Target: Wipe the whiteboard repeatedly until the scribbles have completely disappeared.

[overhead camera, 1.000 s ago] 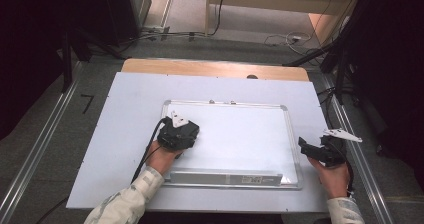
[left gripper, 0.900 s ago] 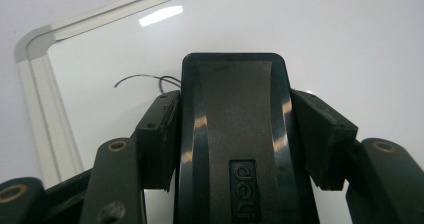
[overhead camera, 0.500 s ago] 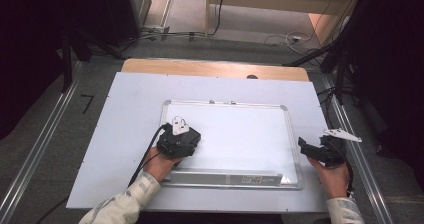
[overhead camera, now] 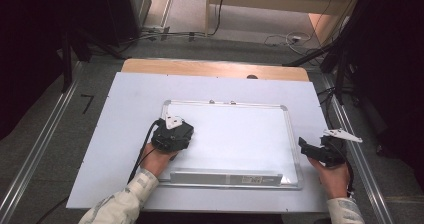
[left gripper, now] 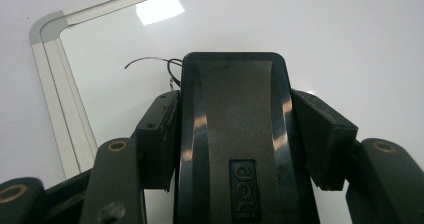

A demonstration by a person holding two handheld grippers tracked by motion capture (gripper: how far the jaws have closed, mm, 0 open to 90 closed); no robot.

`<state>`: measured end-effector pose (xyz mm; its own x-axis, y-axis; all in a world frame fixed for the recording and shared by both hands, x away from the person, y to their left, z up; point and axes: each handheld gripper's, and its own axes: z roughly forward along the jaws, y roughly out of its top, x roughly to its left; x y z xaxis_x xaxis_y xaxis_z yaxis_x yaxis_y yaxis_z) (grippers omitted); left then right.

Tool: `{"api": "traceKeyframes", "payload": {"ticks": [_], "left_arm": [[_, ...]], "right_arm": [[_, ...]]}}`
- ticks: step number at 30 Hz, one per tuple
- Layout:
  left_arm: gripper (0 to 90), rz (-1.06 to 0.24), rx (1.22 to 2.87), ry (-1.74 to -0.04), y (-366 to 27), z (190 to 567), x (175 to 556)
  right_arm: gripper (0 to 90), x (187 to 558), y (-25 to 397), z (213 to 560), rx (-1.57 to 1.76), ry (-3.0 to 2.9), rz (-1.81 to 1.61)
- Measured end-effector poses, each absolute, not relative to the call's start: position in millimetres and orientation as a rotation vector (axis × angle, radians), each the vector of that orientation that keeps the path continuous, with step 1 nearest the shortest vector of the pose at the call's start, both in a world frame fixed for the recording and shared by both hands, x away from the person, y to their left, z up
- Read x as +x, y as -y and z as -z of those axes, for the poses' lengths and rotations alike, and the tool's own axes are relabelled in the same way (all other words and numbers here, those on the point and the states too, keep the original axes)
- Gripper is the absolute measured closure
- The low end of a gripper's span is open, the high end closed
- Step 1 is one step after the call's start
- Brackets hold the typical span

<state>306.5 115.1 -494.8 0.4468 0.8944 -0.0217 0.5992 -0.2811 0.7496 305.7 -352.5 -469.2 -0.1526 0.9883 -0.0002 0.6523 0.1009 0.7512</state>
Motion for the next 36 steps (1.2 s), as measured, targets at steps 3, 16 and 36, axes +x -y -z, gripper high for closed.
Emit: {"api": "traceKeyframes", "payload": {"ticks": [3, 16, 36], "left_arm": [[40.9, -0.528, 2.024, -1.221, -111, 494, 302], [41.0, -0.517, 2.031, -1.170, -106, 496, 302], [40.9, -0.523, 2.023, -1.177, -95, 496, 311]], "right_arm": [[10.1, 306, 352, 469, 1.601, -1.866, -0.843], [10.1, 306, 351, 469, 1.595, -1.871, -0.842], [10.3, 307, 349, 470, 1.594, -1.874, -0.839]]}}
